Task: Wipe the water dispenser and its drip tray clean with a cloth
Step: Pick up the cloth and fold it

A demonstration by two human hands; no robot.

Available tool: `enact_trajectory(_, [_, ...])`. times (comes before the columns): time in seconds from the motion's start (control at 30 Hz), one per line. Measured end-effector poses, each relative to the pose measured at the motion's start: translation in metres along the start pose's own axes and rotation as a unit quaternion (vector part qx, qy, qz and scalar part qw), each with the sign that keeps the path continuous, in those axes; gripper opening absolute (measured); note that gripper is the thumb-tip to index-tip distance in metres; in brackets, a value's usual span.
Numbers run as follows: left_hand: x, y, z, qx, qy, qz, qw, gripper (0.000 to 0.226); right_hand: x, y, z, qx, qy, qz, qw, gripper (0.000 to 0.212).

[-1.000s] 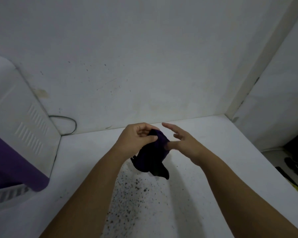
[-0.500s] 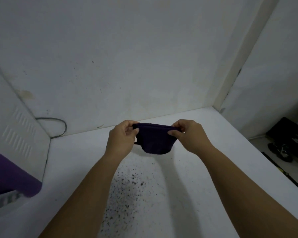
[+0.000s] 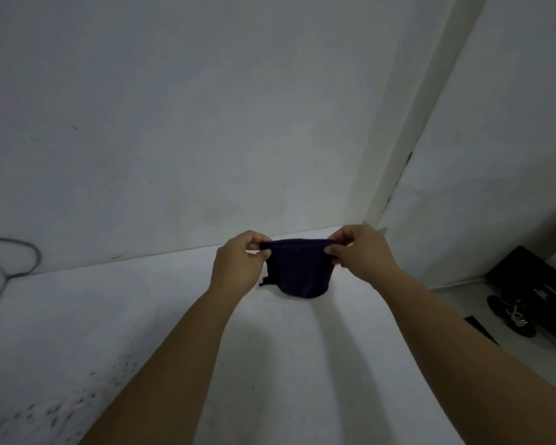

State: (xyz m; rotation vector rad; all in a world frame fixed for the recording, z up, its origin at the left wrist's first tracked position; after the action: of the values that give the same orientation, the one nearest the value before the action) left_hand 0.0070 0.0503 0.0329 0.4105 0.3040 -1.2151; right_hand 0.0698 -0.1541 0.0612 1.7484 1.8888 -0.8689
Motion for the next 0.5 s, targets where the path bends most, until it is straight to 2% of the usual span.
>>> enact_trajectory(0.13, [0.033, 0.030, 0.022, 0.026, -0.072, 0.068, 0.995, 0.018, -0.017, 0.040, 0.000, -0.090, -0.001, 0.103, 0.991, 0.009])
enact_trajectory(0.23, [0.054, 0.039, 0.013, 0.071, -0.001, 0.056, 0.996, 0.021, -0.007, 0.058, 0.026, -0.111, -0.037, 0.131, 0.985, 0.007])
enact_trajectory(0.3, [0.073, 0.032, -0.012, 0.066, 0.100, 0.001, 0.993, 0.026, 0.012, 0.063, 0.064, -0.093, -0.123, 0.083, 0.984, 0.008])
enact_trajectory(0.33, [0.082, 0.024, -0.028, 0.045, 0.139, -0.049, 0.988, 0.027, 0.024, 0.061, 0.085, -0.078, -0.171, 0.035, 0.982, 0.009])
enact_trajectory(0.4, [0.100, 0.006, -0.058, -0.010, 0.176, -0.169, 0.970, 0.030, 0.043, 0.055, 0.120, -0.043, -0.230, -0.061, 0.970, 0.016])
enact_trajectory(0.43, [0.109, -0.001, -0.071, -0.027, 0.183, -0.206, 0.961, 0.032, 0.052, 0.053, 0.135, -0.030, -0.233, -0.089, 0.968, 0.020])
enact_trajectory(0.5, [0.118, -0.006, -0.080, -0.045, 0.175, -0.195, 0.964, 0.031, 0.059, 0.051, 0.143, -0.039, -0.224, -0.073, 0.971, 0.021])
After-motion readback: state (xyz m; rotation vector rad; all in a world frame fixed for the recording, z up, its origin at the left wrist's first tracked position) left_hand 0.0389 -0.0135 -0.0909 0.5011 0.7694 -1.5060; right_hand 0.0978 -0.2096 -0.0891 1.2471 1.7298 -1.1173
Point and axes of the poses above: each hand's wrist, its own y-axis towards the middle knuckle, its own x-axis out of the palm, z = x × y, the point moved 2 cm from there along y, towards the middle knuckle, and after that the axes turned 8 degrees about x, right-handed, at the moved point
